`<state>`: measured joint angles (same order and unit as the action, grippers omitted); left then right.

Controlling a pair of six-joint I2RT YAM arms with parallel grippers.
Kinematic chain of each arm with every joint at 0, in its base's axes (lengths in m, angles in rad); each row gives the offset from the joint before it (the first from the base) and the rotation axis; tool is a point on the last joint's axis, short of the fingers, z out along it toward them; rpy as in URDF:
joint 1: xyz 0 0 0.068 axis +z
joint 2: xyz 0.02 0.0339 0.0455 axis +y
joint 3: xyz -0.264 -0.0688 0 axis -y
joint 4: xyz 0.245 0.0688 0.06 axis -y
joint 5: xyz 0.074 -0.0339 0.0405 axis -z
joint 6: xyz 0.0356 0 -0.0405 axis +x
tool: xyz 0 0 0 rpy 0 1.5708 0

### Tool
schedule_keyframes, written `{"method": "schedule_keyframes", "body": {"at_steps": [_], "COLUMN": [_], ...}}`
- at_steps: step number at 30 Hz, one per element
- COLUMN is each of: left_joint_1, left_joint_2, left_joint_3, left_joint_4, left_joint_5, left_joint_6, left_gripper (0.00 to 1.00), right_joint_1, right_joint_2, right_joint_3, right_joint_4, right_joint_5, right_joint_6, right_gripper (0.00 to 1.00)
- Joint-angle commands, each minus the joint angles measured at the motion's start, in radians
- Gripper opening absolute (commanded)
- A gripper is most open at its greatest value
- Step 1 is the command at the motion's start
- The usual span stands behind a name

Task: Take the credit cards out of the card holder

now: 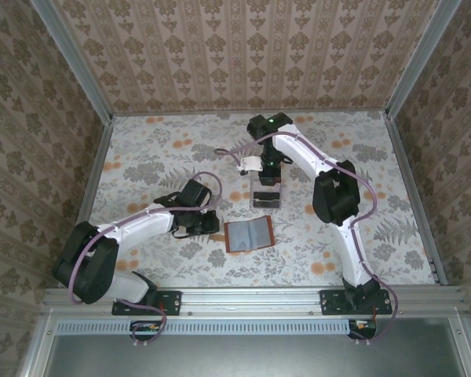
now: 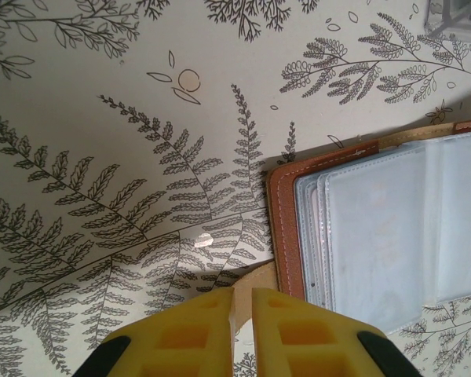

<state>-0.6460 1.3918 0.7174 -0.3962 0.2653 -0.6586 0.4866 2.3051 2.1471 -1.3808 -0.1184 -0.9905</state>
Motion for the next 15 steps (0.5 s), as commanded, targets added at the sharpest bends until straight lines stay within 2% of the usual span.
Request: {"method": "schedule_keyframes", "body": {"at_steps": [1,6,10,15], "left_joint_1": [0.008,0.008,0.009,0.008], "left_joint_2": [-0.01,-0.005,0.003,0.004], "left_joint_3": [-0.007,-0.007,-0.001,0.007], "left_joint_4": [0.0,0.004,0.011,0.01], "left_joint_5": [0.018,0.02,0.024,0.028], "left_joint_6": [-0.009,-0.005,-0.006,-0.001], "left_gripper": [0.14,0.14,0.14,0.14], "right_joint_1": [-0.006,-0.017,-0.029,-0.039], "right_joint_2": [0.035,0.051,0.039,-0.019], "right_joint_3": [0.025,0.024,0.038,0.023], "right_joint_4": [-0.067,-0.065,-0.053,-0.002], "right_joint_5": [-0.061,-0.072,-0.063,-0.027], "right_joint_6": [-0.015,-0.005,0.018,0.043], "right_gripper": [0.0,0.08,0.18,0.2]}}
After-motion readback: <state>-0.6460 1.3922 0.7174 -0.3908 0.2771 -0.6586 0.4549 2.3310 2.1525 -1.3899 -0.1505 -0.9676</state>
